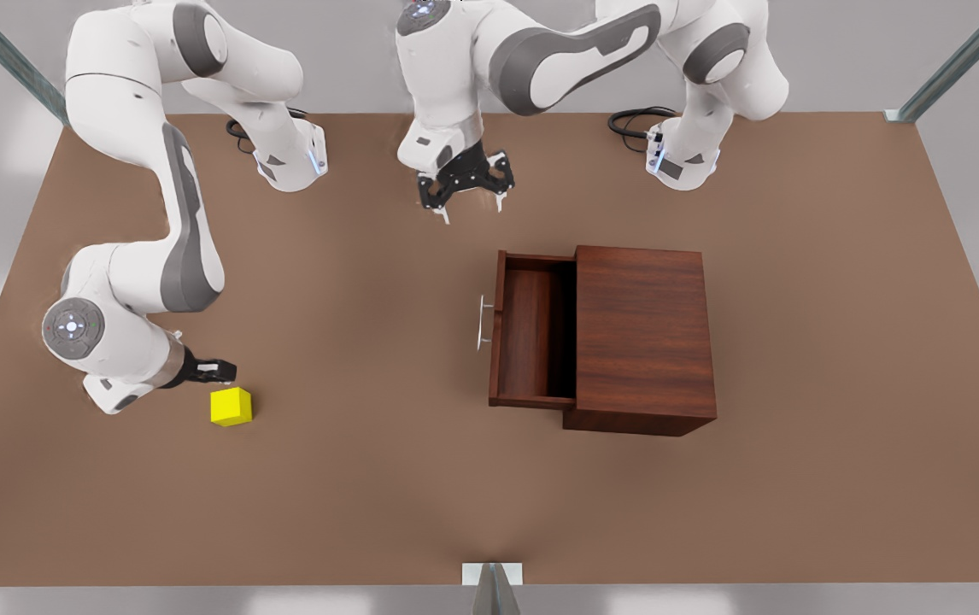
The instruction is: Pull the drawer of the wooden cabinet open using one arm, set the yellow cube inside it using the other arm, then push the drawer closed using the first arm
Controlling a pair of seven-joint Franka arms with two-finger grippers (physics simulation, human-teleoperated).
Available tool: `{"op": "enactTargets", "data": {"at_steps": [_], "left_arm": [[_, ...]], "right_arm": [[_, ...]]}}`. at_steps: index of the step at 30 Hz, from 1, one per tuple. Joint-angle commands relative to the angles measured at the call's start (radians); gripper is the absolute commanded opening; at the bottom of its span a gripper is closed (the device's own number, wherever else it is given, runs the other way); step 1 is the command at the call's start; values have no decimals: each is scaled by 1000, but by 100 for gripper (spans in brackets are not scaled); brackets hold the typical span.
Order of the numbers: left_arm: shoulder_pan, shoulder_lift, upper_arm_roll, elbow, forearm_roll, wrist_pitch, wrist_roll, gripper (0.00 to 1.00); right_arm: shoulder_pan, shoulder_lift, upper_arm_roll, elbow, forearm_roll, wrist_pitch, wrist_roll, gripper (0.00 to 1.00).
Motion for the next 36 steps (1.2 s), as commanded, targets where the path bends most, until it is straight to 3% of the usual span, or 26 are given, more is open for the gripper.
{"op": "enactTargets", "data": {"at_steps": [1, 2, 3, 6, 11, 16, 18, 25, 30, 36], "left_arm": [[451, -89, -5, -32, -251, -346, 1092, 100], [580, -215, 1, -358, -306, -80, 1138, 100], [664, -471, 33, -835, -360, 363, 1307, 100], [680, -420, 69, -773, -346, 318, 1254, 100], [731, -394, 87, -675, -345, 306, 1209, 100], [743, -337, 90, -664, -331, 347, 1189, 100], [757, -273, 93, -575, -331, 352, 1197, 100], [760, -276, 95, -586, -334, 329, 1200, 100], [726, -311, 84, -592, -335, 172, 1185, 100], [726, -311, 86, -607, -345, 166, 1171, 100]], "right_arm": [[22, 20, 0, 0, 2, 0, -3, 100], [14, 20, -1, -1, 2, -15, 4, 100], [17, 19, -3, -1, 0, -46, -11, 100], [-35, 51, -1, -12, 154, -9, -28, 100], [-39, 151, -4, -50, 62, 167, -69, 100], [-104, 146, -7, -66, 57, 161, -143, 100], [-121, 152, -6, -70, 57, 166, -169, 100], [-134, 211, -7, -86, 54, 206, -377, 100], [-150, 232, -14, -101, 12, 212, -423, 100], [-148, 237, -21, -147, 12, 281, -445, 100]]}}
